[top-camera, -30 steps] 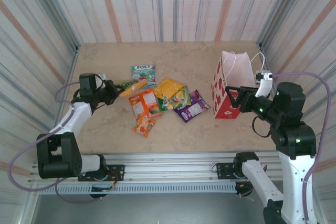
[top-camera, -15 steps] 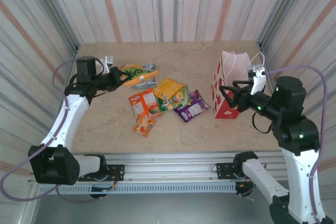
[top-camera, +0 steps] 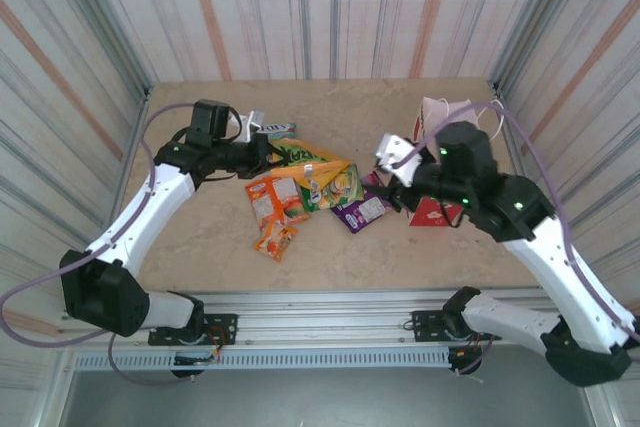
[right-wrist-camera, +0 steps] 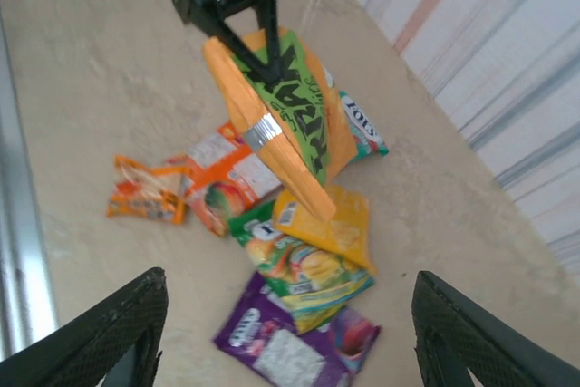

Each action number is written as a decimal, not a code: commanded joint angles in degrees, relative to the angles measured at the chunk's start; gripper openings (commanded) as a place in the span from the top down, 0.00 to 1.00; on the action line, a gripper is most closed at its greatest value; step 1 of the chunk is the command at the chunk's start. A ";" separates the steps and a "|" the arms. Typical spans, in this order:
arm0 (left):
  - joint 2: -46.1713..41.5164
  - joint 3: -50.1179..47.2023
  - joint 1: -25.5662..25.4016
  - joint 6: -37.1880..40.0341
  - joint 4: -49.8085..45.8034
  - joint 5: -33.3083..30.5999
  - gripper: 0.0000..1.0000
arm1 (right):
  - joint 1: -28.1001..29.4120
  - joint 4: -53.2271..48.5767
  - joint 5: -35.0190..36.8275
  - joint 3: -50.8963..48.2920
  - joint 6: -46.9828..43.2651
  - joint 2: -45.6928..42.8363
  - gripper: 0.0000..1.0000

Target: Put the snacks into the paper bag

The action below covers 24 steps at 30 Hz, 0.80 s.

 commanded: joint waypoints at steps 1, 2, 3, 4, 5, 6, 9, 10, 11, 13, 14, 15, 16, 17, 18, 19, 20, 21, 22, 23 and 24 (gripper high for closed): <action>-0.06 1.31 -0.55 -3.06 0.58 -0.63 1.00 | 3.34 3.90 9.43 -1.41 -13.55 5.69 0.25; 0.01 1.28 -0.67 -3.47 0.96 -0.48 1.00 | 3.93 5.11 10.04 -1.76 -15.11 7.55 0.24; 0.09 1.28 -0.76 -3.97 1.12 -0.40 1.00 | 4.38 6.75 10.36 -2.21 -16.29 9.18 0.23; 0.22 1.36 -0.84 -4.12 1.32 -0.33 1.00 | 4.76 8.41 10.74 -2.75 -17.12 10.45 0.22; 0.33 1.37 -0.90 -4.36 1.49 -0.22 1.00 | 5.03 10.43 11.00 -3.23 -17.92 11.87 0.21; 0.36 1.33 -1.10 -4.64 1.68 -0.18 1.00 | 5.10 12.65 10.93 -3.76 -18.52 13.22 0.21; 0.87 1.19 -1.84 -5.45 2.47 0.40 1.00 | 5.06 17.27 10.25 -4.06 -19.70 16.89 0.19; 1.04 1.19 -2.13 -5.66 2.75 0.44 1.00 | 5.10 18.06 9.79 -3.89 -19.85 18.20 0.19; 1.16 1.18 -2.54 -5.93 3.16 0.45 1.00 | 5.07 18.42 8.85 -3.48 -20.05 19.54 0.19; 1.52 1.13 -3.21 -6.50 3.75 0.53 1.00 | 5.22 19.48 7.25 -2.90 -19.88 21.77 0.19; 1.72 1.18 -3.54 -6.55 4.02 0.57 1.00 | 5.23 20.03 6.54 -2.78 -19.88 22.90 0.19; 1.91 1.15 -3.82 -6.75 4.13 0.62 1.00 | 5.30 20.32 6.06 -2.56 -19.88 23.95 0.19; 2.06 1.19 -3.91 -6.90 4.39 0.56 1.00 | 5.40 20.44 5.94 -2.39 -19.88 24.86 0.19; 2.21 1.19 -4.02 -7.16 4.61 0.58 1.00 | 5.50 20.40 6.00 -2.17 -19.88 25.80 0.19; 2.20 1.19 -4.02 -7.28 4.80 0.62 1.00 | 5.59 20.36 5.92 -2.05 -19.97 26.48 0.19; 2.28 1.27 -4.08 -7.39 4.92 0.52 1.00 | 5.59 20.51 5.93 -2.12 -19.97 27.10 0.20; 2.29 1.35 -4.11 -7.48 5.10 0.53 1.00 | 5.66 20.84 5.95 -2.37 -19.88 27.57 0.21; 2.36 1.44 -4.11 -7.57 5.25 0.53 1.00 | 5.59 21.11 5.88 -2.63 -19.88 27.93 0.23; 2.40 1.54 -4.11 -7.57 5.30 0.47 1.00 | 5.68 21.40 5.88 -2.89 -19.81 28.19 0.28; 2.51 1.68 -4.11 -7.45 5.28 0.45 1.00 | 5.68 22.08 6.03 -3.34 -19.64 28.31 0.36; 2.55 1.81 -4.11 -7.48 5.29 0.36 1.00 | 5.70 22.95 6.39 -4.00 -19.40 28.30 0.44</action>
